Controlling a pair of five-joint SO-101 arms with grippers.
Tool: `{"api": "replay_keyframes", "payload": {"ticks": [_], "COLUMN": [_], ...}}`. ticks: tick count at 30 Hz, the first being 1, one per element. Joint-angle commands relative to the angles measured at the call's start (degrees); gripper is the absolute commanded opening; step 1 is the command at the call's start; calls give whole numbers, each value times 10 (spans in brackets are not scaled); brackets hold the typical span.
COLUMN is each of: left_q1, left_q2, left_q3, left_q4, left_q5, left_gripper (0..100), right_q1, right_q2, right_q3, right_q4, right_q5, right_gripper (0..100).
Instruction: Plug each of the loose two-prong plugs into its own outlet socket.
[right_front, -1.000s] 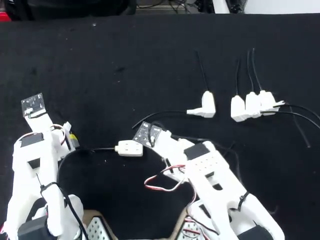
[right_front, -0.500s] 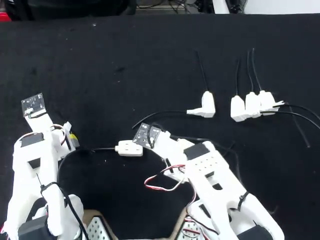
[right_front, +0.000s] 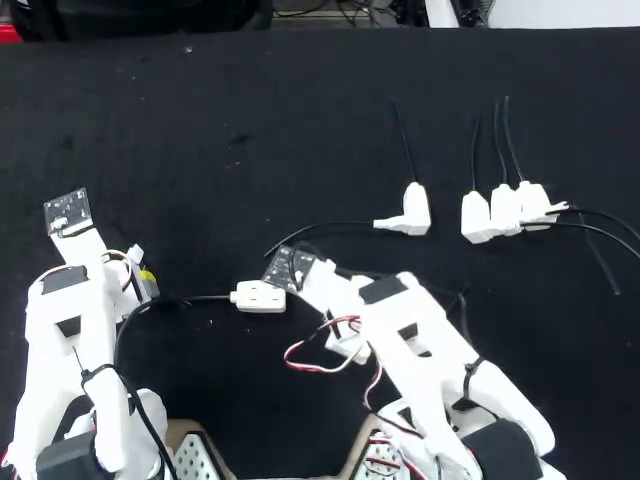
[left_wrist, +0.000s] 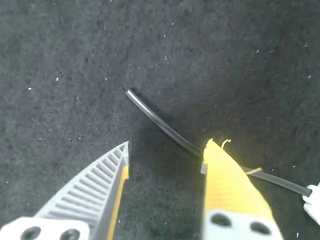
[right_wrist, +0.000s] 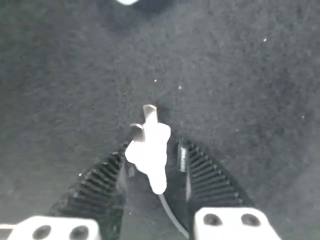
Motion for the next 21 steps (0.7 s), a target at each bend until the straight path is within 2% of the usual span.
{"api": "replay_keyframes", "payload": {"ticks": [1,7,9,15,21], "left_q1": [3,7,8,8,19], "left_q2": [-14,-15,-15,-49,-253], "left_q3": [-4,-9,-22,-31,56], "left_q4": [2,18,33,44,47], "left_q5": [1,0,1,0,1], "left_gripper": [238,238,238,238,238], "right_q1": [27,29,8,-130,-185], "right_q2": [3,-73,-120,-157,-96], "right_q3": [-24,-85,-92,-87,-87], "right_q4": [-8,114,119,25,-117], "right_q5": [6,3,-15,-135,-219], "right_gripper": [26,11,11,11,11]}}
